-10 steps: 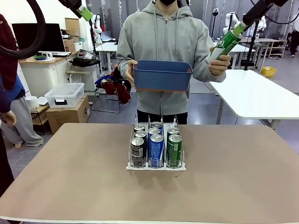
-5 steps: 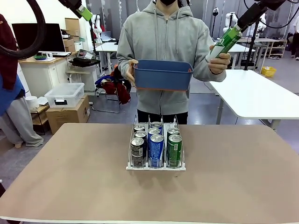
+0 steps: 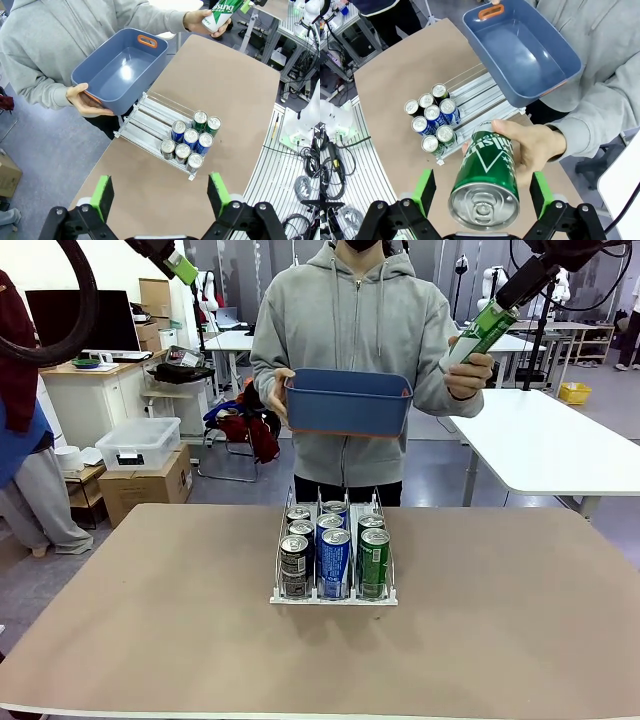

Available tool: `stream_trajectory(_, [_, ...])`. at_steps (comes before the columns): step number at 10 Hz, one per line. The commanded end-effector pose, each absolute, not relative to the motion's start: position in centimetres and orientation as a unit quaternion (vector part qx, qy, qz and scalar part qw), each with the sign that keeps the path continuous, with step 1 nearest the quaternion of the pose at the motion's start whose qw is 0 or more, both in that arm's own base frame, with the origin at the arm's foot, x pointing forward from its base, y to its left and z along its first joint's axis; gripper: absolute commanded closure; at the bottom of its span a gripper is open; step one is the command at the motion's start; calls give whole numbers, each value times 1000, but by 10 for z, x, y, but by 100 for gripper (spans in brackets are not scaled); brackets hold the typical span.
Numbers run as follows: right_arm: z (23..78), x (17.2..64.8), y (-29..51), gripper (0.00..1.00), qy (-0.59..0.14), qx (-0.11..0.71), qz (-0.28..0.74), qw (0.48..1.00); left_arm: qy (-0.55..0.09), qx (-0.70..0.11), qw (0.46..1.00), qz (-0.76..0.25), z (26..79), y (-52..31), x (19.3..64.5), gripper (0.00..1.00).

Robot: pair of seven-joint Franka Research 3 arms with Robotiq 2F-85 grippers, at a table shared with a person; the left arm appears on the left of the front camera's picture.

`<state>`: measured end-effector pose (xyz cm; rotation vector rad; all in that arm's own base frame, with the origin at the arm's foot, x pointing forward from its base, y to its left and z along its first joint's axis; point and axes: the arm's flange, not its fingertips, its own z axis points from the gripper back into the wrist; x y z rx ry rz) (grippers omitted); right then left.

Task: Fill the beverage cans into the dispenser.
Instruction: Pick up the Sprite handed by the human.

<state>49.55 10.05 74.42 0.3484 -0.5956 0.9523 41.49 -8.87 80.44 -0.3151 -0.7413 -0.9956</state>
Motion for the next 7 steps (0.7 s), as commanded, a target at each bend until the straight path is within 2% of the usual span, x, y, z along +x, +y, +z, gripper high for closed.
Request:
stream_trajectory(1, [746, 499, 102, 0, -270, 183, 443, 835, -345, -153, 799, -469, 802, -86, 414, 0])
stream_trajectory(7, [741, 498, 103, 0, -277, 167, 448, 833, -345, -153, 799, -469, 802, -86, 414, 0])
